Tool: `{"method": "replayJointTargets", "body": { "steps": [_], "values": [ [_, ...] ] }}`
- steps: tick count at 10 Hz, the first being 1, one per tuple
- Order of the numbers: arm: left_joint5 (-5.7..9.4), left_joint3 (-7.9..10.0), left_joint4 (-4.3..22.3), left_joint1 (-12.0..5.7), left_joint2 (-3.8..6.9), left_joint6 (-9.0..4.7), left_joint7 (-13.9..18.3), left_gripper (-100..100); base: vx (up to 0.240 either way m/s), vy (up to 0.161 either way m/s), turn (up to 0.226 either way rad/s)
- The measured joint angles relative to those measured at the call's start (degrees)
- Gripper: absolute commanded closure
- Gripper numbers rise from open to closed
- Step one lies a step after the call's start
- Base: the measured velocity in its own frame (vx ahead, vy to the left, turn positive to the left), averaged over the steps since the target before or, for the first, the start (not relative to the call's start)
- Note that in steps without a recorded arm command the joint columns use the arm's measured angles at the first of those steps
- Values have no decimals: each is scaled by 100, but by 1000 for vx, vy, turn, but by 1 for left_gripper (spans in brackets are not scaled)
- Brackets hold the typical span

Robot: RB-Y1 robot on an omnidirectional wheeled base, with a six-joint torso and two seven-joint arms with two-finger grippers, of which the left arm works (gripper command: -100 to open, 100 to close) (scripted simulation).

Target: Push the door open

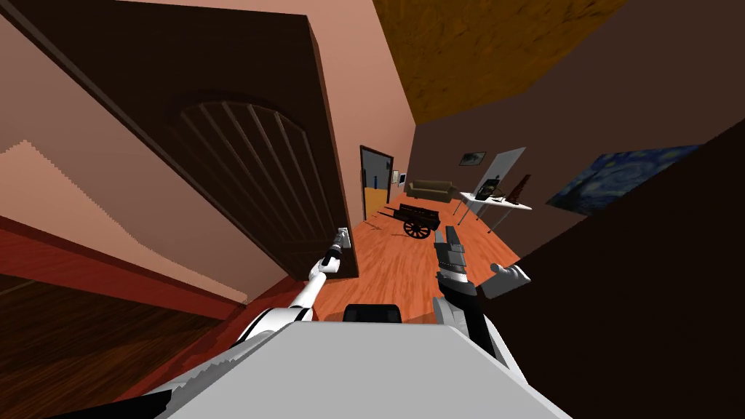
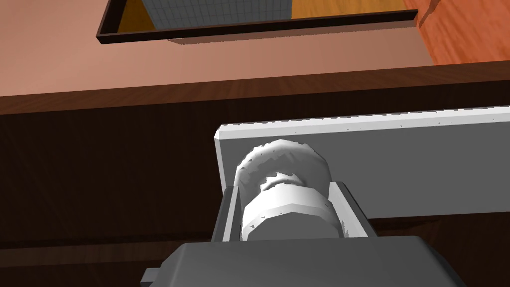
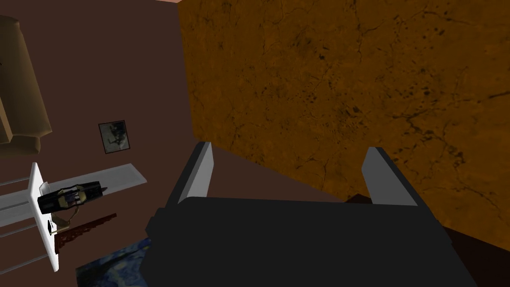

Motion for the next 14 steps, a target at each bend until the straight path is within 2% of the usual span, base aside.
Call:
{"method": "replayJointTargets", "body": {
  "steps": [1,2,5,7,9,13,14],
  "values": [
    [17,72,-15,18,10,3,-26,100,177,-136,78],
    [38,152,153,-64,37,-59,-49,100,177,-129,78],
    [89,350,198,-77,103,-32,-98,100,191,-124,65],
    [114,484,119,-27,114,2,-157,100,177,-117,62],
    [134,554,116,-37,156,-12,-168,100,97,-41,39],
    [175,699,38,46,167,94,-214,100,178,-62,51],
    [193,764,131,16,195,40,-228,100,198,-94,79]
  ]
}}
